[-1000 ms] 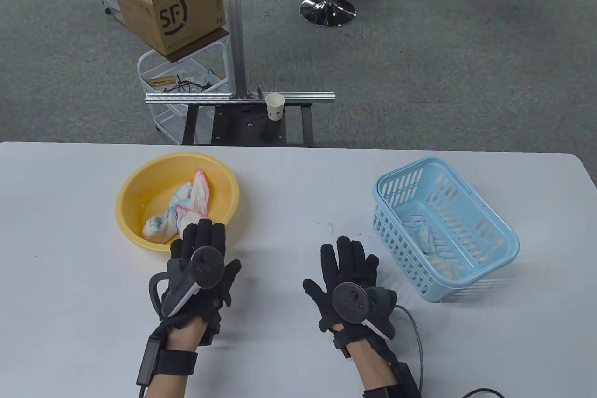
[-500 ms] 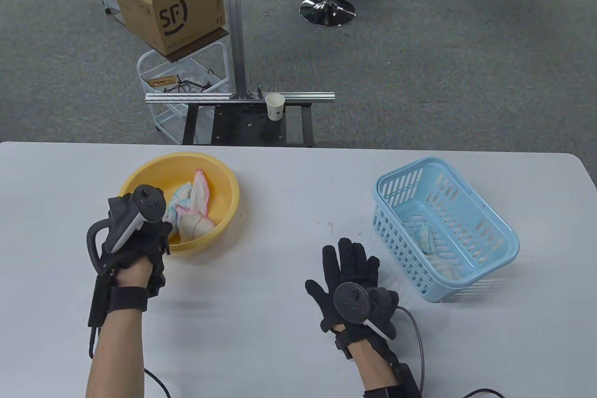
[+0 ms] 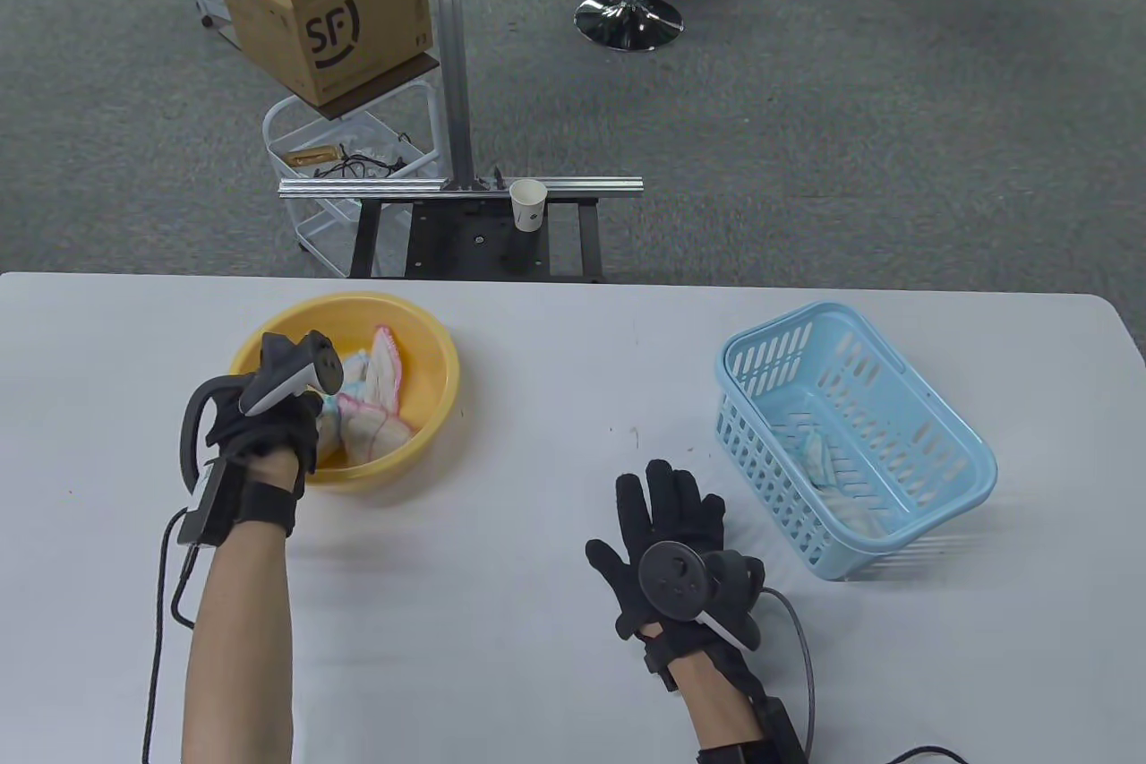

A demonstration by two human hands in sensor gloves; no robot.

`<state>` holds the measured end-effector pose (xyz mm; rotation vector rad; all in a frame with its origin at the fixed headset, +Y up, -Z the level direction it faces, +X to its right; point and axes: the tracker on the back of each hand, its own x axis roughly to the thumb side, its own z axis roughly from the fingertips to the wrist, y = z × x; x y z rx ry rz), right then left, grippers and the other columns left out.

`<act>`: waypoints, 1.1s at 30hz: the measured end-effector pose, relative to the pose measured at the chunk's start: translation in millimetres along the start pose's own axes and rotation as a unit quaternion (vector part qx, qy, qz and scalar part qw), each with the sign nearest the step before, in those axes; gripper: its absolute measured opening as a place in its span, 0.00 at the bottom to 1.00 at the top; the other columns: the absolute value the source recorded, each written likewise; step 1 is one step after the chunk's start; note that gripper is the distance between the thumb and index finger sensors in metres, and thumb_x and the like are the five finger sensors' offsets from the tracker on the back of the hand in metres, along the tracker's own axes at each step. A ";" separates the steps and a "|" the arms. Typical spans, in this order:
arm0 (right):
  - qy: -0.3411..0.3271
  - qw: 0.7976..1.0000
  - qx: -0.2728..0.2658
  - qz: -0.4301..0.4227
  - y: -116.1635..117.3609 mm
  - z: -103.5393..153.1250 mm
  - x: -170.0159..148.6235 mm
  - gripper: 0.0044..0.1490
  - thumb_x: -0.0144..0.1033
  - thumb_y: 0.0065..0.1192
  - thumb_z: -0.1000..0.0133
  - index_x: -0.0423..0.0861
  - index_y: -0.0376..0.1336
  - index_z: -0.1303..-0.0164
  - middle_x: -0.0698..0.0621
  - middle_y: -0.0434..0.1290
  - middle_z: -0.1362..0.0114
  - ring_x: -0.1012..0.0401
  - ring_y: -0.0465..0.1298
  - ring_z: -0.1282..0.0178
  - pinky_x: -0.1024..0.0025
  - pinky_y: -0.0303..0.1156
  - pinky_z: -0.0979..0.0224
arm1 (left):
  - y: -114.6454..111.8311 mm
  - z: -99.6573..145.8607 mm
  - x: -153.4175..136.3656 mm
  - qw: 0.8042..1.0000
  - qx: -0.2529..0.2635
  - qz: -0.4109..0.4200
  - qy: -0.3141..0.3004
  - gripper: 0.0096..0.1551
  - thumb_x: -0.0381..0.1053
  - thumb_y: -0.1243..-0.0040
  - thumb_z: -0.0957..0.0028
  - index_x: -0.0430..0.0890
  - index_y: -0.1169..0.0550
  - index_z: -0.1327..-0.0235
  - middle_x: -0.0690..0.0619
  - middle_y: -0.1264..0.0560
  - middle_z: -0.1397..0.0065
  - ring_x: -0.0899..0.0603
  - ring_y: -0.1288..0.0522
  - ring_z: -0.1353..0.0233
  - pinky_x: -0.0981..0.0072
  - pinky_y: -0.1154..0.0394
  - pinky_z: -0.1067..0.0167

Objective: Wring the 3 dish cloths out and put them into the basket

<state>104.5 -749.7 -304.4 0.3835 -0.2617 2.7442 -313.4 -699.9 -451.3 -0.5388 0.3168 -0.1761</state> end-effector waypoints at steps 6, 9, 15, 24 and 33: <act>0.008 1.000 0.009 -0.002 2.4 -1.2 -3.4 0.52 0.66 0.59 0.43 0.49 0.47 0.18 0.39 0.46 0.14 0.36 0.50 0.15 0.27 0.46 0.23 | -0.5 -5.1 2.2 0.999 0.014 -0.044 0.002 0.31 0.46 0.27 0.50 0.58 0.22 0.31 0.57 0.29 0.27 0.43 0.35 0.22 0.41 0.46 0.20; 0.008 1.000 0.010 -0.002 2.5 -1.2 -3.2 0.51 0.66 0.59 0.43 0.49 0.47 0.18 0.39 0.47 0.14 0.36 0.52 0.16 0.27 0.47 0.23 | 0.9 -1.8 1.7 0.998 0.041 -0.049 -0.011 0.25 0.46 0.28 0.51 0.56 0.17 0.39 0.56 0.26 0.32 0.42 0.31 0.26 0.41 0.43 0.21; 0.008 1.000 0.012 -0.005 3.8 -1.4 -2.7 0.51 0.65 0.59 0.43 0.48 0.48 0.18 0.38 0.49 0.14 0.36 0.54 0.16 0.27 0.48 0.24 | 14.0 15.5 -8.0 0.996 0.089 -0.001 -0.030 0.25 0.48 0.32 0.51 0.57 0.19 0.37 0.58 0.26 0.31 0.43 0.30 0.25 0.41 0.41 0.22; 0.006 1.000 0.017 -0.007 5.2 -1.2 -1.1 0.50 0.65 0.59 0.42 0.47 0.48 0.19 0.38 0.49 0.14 0.36 0.54 0.17 0.27 0.48 0.24 | 48.3 61.0 -24.5 0.975 0.181 0.115 -0.057 0.26 0.49 0.33 0.50 0.55 0.20 0.36 0.57 0.26 0.30 0.42 0.29 0.25 0.41 0.38 0.24; 0.001 1.000 0.016 -0.015 7.1 -1.1 1.4 0.50 0.64 0.59 0.42 0.47 0.48 0.19 0.38 0.49 0.14 0.36 0.54 0.17 0.27 0.49 0.24 | 72.9 107.5 -28.5 0.950 0.244 0.170 -0.093 0.26 0.50 0.34 0.50 0.55 0.20 0.36 0.57 0.25 0.29 0.42 0.28 0.25 0.41 0.36 0.24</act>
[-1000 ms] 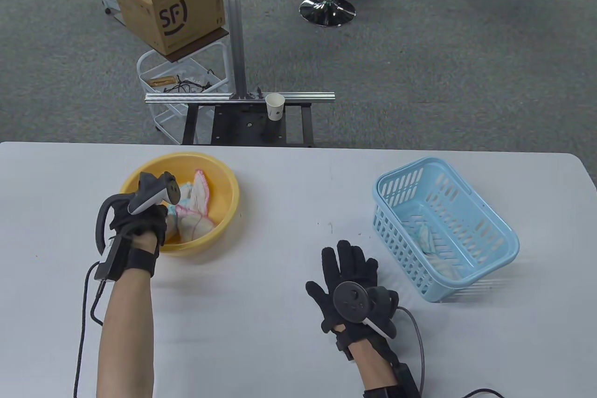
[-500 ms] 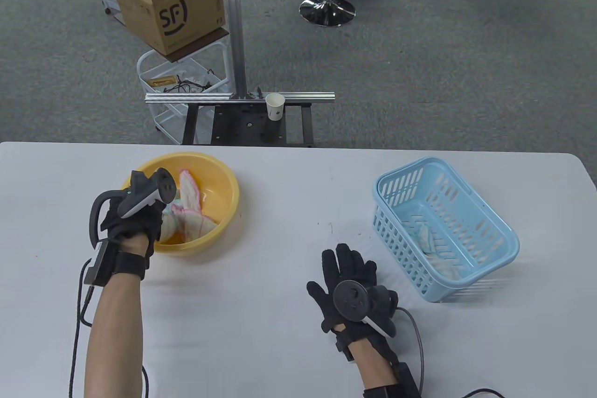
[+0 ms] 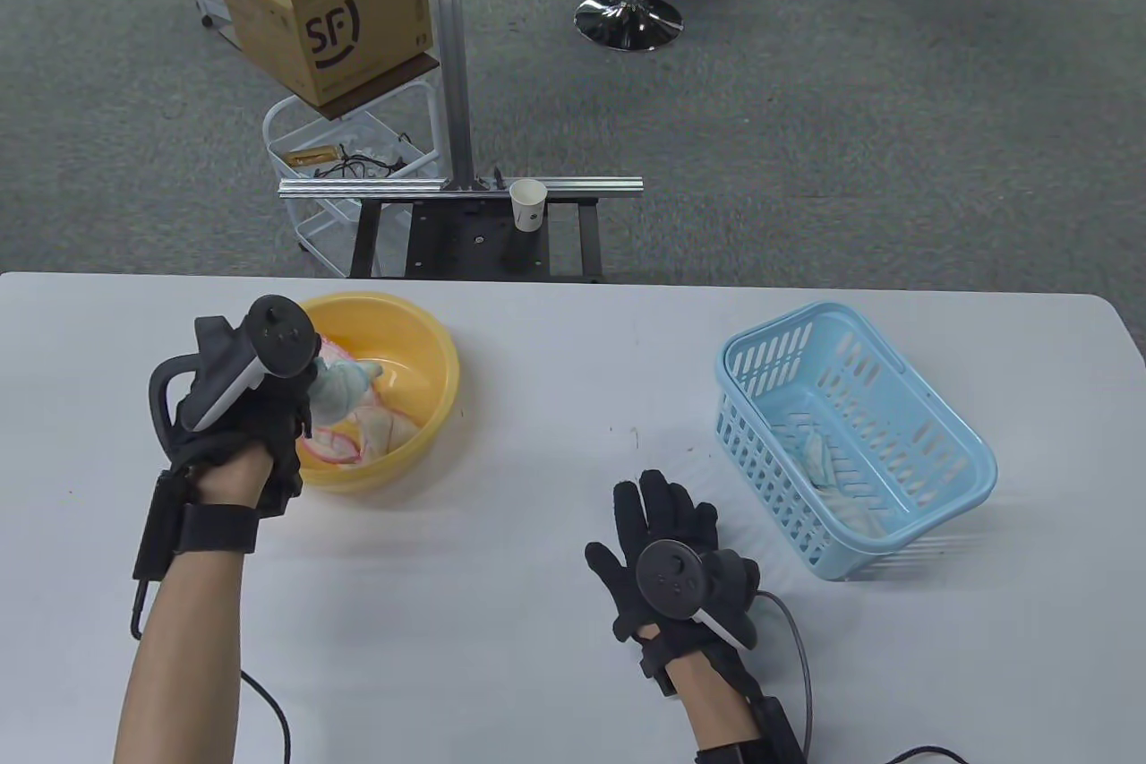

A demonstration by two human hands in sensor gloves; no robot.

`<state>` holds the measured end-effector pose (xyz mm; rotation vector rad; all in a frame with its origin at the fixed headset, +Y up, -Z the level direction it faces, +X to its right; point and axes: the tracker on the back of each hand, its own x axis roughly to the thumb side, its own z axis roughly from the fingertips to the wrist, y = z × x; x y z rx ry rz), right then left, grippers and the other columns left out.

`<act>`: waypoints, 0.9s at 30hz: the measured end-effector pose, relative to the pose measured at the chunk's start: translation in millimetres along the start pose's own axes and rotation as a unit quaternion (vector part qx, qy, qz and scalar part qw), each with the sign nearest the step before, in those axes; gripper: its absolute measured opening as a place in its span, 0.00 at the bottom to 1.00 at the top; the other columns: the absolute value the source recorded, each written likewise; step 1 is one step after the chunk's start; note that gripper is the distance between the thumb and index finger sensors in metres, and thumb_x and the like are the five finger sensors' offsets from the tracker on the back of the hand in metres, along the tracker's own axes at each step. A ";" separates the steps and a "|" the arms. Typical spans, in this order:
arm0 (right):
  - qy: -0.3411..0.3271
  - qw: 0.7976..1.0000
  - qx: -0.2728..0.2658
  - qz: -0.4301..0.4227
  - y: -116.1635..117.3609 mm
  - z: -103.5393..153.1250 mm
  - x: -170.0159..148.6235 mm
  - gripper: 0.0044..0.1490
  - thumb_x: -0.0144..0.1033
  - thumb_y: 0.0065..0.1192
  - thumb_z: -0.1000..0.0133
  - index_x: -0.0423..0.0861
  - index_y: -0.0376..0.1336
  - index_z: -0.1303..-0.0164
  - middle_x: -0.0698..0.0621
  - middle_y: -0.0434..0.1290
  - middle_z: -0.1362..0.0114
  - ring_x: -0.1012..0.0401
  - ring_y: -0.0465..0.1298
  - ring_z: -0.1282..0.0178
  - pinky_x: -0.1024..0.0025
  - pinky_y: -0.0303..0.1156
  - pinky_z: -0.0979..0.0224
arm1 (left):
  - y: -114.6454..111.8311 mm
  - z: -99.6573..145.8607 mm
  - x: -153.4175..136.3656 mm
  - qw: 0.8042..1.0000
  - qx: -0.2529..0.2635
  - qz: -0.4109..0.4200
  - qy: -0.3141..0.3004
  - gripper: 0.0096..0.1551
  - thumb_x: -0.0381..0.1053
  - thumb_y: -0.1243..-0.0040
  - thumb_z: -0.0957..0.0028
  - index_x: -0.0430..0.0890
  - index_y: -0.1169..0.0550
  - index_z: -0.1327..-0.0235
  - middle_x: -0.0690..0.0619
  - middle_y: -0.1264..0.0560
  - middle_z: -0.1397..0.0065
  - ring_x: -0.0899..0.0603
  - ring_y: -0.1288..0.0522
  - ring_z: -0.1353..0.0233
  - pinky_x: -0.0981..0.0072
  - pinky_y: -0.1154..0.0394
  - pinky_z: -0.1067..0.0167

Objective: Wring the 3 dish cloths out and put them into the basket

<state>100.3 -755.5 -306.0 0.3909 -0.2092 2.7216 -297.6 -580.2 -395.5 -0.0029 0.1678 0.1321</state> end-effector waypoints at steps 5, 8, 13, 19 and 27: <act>-0.016 1.000 -0.002 -0.004 0.6 -0.2 7.3 0.50 0.65 0.59 0.42 0.47 0.48 0.19 0.38 0.50 0.14 0.36 0.55 0.17 0.27 0.49 0.24 | 16.1 19.0 16.3 0.998 0.017 0.050 -0.041 0.26 0.51 0.34 0.50 0.56 0.20 0.35 0.57 0.25 0.29 0.42 0.28 0.25 0.41 0.36 0.25; -0.040 0.999 -0.016 -0.016 -1.6 0.7 15.3 0.49 0.65 0.58 0.43 0.47 0.50 0.19 0.38 0.52 0.15 0.36 0.56 0.18 0.28 0.51 0.24 | 24.4 33.9 30.9 0.993 0.031 0.083 -0.071 0.26 0.51 0.34 0.49 0.56 0.21 0.35 0.57 0.25 0.29 0.42 0.28 0.25 0.41 0.36 0.24; -0.093 0.994 -0.037 -0.054 -2.4 2.0 28.8 0.46 0.66 0.57 0.44 0.48 0.56 0.22 0.39 0.59 0.17 0.36 0.61 0.19 0.29 0.53 0.24 | 28.8 60.9 58.3 0.985 0.041 0.118 -0.120 0.26 0.52 0.34 0.49 0.56 0.20 0.35 0.57 0.25 0.29 0.42 0.28 0.25 0.41 0.36 0.25; -0.128 0.976 -0.047 -0.169 -2.6 2.9 34.9 0.47 0.69 0.54 0.45 0.48 0.60 0.24 0.40 0.65 0.19 0.37 0.64 0.21 0.29 0.55 0.25 | 17.9 87.0 90.9 0.973 0.024 0.162 -0.165 0.26 0.52 0.34 0.49 0.56 0.20 0.35 0.57 0.25 0.29 0.42 0.28 0.25 0.41 0.35 0.25; -0.100 0.918 -0.017 -0.384 3.2 0.7 30.7 0.58 0.78 0.48 0.49 0.46 0.53 0.20 0.39 0.55 0.15 0.36 0.55 0.17 0.28 0.49 0.24 | -19.7 114.7 130.8 0.958 -0.019 0.195 -0.210 0.26 0.52 0.34 0.49 0.55 0.20 0.35 0.57 0.25 0.29 0.42 0.27 0.25 0.41 0.35 0.25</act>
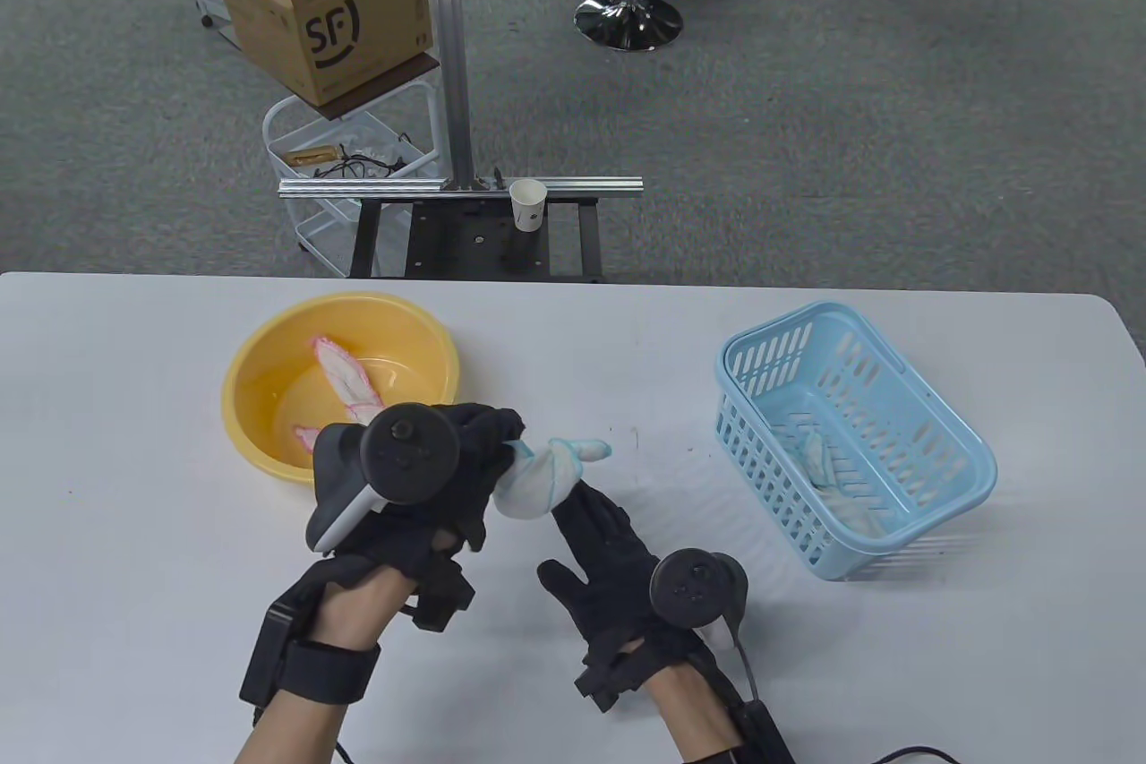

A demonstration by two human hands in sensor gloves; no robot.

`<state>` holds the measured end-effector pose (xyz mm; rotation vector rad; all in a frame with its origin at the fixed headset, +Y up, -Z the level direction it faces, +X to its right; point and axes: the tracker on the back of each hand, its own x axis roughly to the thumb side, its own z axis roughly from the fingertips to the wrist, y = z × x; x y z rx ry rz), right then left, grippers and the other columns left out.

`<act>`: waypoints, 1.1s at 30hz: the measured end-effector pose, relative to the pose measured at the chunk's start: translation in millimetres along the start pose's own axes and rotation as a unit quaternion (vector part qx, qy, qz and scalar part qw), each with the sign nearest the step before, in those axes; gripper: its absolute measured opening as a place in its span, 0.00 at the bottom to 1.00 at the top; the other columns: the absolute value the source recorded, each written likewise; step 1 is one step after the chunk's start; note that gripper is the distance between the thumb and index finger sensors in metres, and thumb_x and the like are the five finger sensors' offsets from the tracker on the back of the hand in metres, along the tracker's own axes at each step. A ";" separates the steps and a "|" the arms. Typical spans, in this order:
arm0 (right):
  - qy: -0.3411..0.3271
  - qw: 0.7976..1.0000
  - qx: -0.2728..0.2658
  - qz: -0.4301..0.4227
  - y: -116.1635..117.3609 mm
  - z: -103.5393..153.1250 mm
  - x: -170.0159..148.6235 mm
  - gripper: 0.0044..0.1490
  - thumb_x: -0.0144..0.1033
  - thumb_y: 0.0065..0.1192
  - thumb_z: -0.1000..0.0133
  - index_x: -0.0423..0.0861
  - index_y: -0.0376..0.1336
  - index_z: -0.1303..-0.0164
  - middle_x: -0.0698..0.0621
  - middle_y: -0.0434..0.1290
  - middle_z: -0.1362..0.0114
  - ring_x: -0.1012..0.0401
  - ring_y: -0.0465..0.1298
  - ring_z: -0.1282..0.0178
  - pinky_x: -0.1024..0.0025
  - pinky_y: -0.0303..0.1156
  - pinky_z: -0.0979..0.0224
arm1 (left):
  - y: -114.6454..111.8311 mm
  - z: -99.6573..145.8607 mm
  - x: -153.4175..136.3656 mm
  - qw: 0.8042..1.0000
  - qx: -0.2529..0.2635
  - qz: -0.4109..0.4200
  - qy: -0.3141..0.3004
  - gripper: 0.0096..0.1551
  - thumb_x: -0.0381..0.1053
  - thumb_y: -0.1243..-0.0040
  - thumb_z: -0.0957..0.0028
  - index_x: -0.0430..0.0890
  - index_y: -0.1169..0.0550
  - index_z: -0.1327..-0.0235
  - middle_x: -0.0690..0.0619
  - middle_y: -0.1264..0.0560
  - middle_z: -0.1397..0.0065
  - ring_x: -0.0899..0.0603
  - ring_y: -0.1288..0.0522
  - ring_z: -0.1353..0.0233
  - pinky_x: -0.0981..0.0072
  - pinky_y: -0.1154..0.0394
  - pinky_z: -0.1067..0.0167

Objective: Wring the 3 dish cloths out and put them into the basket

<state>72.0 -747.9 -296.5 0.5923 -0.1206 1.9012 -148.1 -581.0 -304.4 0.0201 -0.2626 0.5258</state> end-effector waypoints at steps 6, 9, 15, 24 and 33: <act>0.023 0.990 -0.026 -0.136 -3.8 0.3 -2.4 0.60 0.81 0.50 0.49 0.45 0.51 0.19 0.39 0.50 0.14 0.37 0.49 0.15 0.28 0.47 0.24 | -35.3 4.7 3.2 0.999 -0.025 0.044 -0.008 0.26 0.52 0.34 0.49 0.56 0.20 0.35 0.57 0.25 0.29 0.42 0.27 0.25 0.41 0.35 0.25; 0.024 0.987 -0.060 -0.148 -9.3 0.2 -1.4 0.52 0.73 0.57 0.46 0.49 0.55 0.21 0.39 0.52 0.15 0.37 0.50 0.16 0.29 0.47 0.23 | -46.5 6.5 -1.0 0.998 -0.021 0.067 -0.006 0.26 0.52 0.34 0.49 0.56 0.20 0.35 0.57 0.25 0.29 0.42 0.27 0.25 0.41 0.35 0.25; 0.023 0.982 -0.120 -0.147 -22.5 0.4 -0.7 0.36 0.54 0.67 0.43 0.50 0.63 0.27 0.39 0.73 0.28 0.39 0.70 0.29 0.37 0.64 0.27 | -66.8 10.8 -16.2 0.992 0.004 0.128 -0.011 0.26 0.52 0.34 0.49 0.57 0.20 0.35 0.57 0.26 0.28 0.42 0.27 0.25 0.41 0.35 0.25; 0.045 0.970 -0.154 -0.185 -29.9 0.7 -4.0 0.31 0.43 0.72 0.45 0.45 0.68 0.33 0.46 0.87 0.50 0.47 0.85 0.48 0.44 0.77 0.41 | -124.0 12.7 -65.9 0.954 -0.066 0.293 0.006 0.50 0.69 0.36 0.54 0.61 0.42 0.18 0.58 0.43 0.15 0.41 0.46 0.13 0.35 0.49 0.20; 0.017 0.972 -0.209 -0.107 -36.4 4.6 4.0 0.31 0.43 0.73 0.46 0.44 0.69 0.34 0.46 0.89 0.51 0.48 0.86 0.50 0.45 0.79 0.42 | -185.0 11.3 -83.8 0.851 -0.282 0.442 0.015 0.56 0.69 0.32 0.54 0.57 0.44 0.16 0.55 0.32 0.24 0.39 0.31 0.25 0.36 0.43 0.23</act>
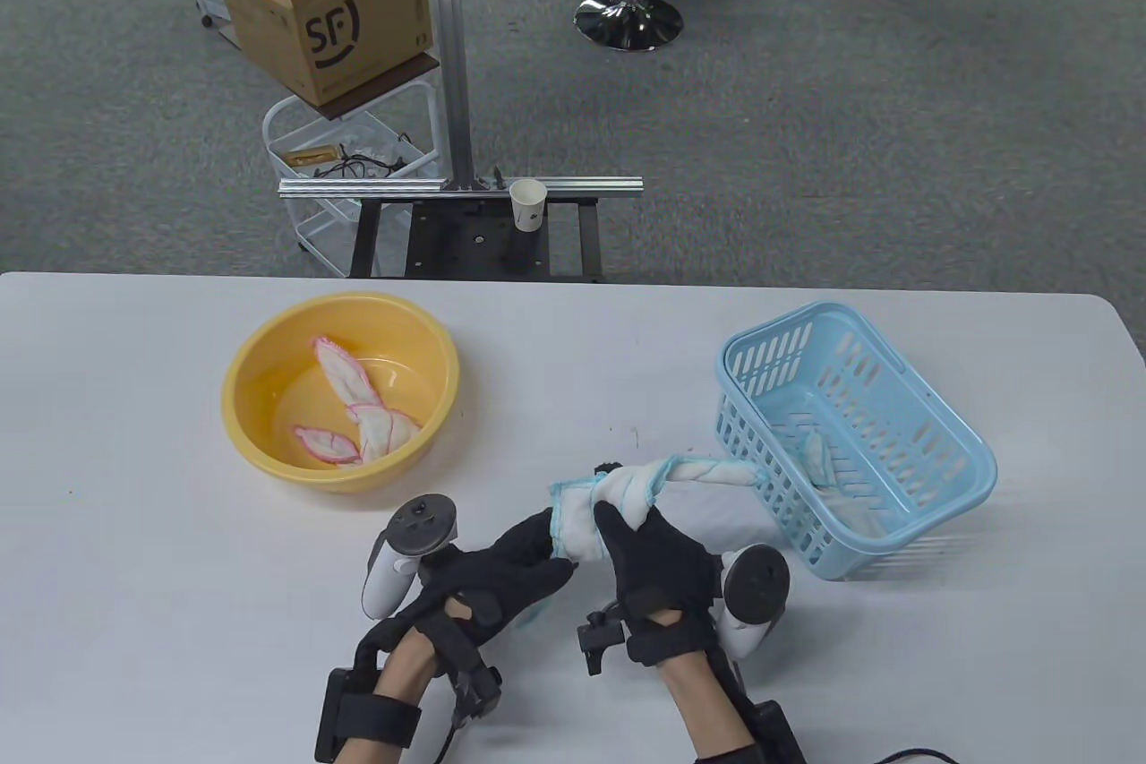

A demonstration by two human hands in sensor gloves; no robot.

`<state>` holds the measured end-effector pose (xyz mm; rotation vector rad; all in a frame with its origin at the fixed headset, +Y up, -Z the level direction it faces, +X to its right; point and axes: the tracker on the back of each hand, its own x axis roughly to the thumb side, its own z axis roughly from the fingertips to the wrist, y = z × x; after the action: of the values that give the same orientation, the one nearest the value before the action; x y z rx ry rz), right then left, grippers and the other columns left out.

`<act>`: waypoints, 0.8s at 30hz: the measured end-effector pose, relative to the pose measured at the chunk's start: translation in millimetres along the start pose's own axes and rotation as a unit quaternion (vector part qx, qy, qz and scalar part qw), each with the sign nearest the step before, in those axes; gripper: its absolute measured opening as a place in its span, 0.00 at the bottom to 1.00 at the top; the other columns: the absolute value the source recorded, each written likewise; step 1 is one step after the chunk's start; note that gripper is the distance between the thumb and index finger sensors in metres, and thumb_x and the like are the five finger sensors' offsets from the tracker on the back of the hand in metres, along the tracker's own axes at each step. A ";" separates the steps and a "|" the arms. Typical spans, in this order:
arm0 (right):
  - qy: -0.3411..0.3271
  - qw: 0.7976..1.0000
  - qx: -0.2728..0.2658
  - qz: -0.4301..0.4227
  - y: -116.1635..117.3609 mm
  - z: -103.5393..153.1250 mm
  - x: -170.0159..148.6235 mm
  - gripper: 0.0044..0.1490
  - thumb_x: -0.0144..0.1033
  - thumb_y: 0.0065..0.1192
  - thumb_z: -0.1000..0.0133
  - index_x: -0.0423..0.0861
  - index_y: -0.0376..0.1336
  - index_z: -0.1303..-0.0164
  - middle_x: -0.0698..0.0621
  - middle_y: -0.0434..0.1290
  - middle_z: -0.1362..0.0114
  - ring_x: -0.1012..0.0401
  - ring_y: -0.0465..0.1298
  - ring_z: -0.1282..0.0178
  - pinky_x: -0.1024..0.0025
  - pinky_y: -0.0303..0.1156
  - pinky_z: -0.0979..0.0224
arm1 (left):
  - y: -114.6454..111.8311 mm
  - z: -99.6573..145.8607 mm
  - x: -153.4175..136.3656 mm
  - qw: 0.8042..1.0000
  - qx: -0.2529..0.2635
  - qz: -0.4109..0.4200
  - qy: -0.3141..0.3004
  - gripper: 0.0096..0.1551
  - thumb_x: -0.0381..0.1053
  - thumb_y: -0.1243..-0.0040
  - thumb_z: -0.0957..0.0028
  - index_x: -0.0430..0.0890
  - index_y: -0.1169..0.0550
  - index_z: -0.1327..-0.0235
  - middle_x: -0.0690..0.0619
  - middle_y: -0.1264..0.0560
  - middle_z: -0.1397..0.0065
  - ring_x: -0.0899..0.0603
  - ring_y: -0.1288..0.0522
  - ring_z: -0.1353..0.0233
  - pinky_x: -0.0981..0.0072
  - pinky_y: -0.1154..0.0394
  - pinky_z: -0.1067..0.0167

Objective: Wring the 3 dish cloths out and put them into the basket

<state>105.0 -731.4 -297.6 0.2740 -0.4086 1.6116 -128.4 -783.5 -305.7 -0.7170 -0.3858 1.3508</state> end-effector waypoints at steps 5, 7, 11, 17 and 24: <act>-0.088 0.991 -0.004 0.100 -0.5 1.9 14.0 0.31 0.42 0.73 0.46 0.45 0.68 0.33 0.44 0.88 0.49 0.46 0.85 0.48 0.43 0.77 0.41 | -5.3 -1.2 6.0 1.000 -0.014 -0.014 -0.002 0.32 0.59 0.34 0.48 0.54 0.25 0.29 0.56 0.23 0.37 0.43 0.23 0.37 0.41 0.33 0.28; -0.145 0.974 -0.004 0.175 -2.8 2.8 20.2 0.31 0.42 0.73 0.46 0.45 0.68 0.33 0.44 0.87 0.48 0.46 0.85 0.47 0.43 0.77 0.40 | -3.2 3.4 6.2 1.000 -0.018 0.020 -0.012 0.31 0.59 0.35 0.48 0.52 0.24 0.31 0.56 0.22 0.39 0.43 0.21 0.38 0.41 0.31 0.30; -0.242 0.926 0.018 0.289 1.5 7.7 28.1 0.31 0.42 0.72 0.46 0.47 0.67 0.32 0.44 0.86 0.45 0.46 0.84 0.45 0.43 0.77 0.39 | 4.2 11.3 4.8 0.994 -0.040 0.097 -0.031 0.31 0.58 0.37 0.46 0.49 0.23 0.31 0.54 0.21 0.38 0.42 0.20 0.39 0.41 0.30 0.31; -0.354 0.862 0.038 0.361 12.3 16.1 38.8 0.32 0.42 0.69 0.45 0.48 0.65 0.31 0.43 0.84 0.42 0.45 0.83 0.44 0.43 0.76 0.38 | 11.2 17.4 4.0 0.983 -0.073 0.158 -0.051 0.32 0.59 0.38 0.45 0.47 0.24 0.30 0.53 0.21 0.37 0.42 0.20 0.38 0.42 0.29 0.31; -0.410 0.809 0.064 0.416 20.6 19.6 43.6 0.31 0.38 0.70 0.46 0.50 0.65 0.31 0.42 0.82 0.40 0.44 0.82 0.42 0.42 0.74 0.37 | 7.2 18.7 -0.5 0.964 -0.156 0.205 -0.058 0.53 0.76 0.41 0.49 0.47 0.37 0.18 0.51 0.32 0.22 0.37 0.29 0.25 0.39 0.35 0.26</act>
<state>79.5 -701.1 -263.8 1.0227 -1.2110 2.3331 -145.8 -779.1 -296.8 -1.0222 -0.5733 1.7507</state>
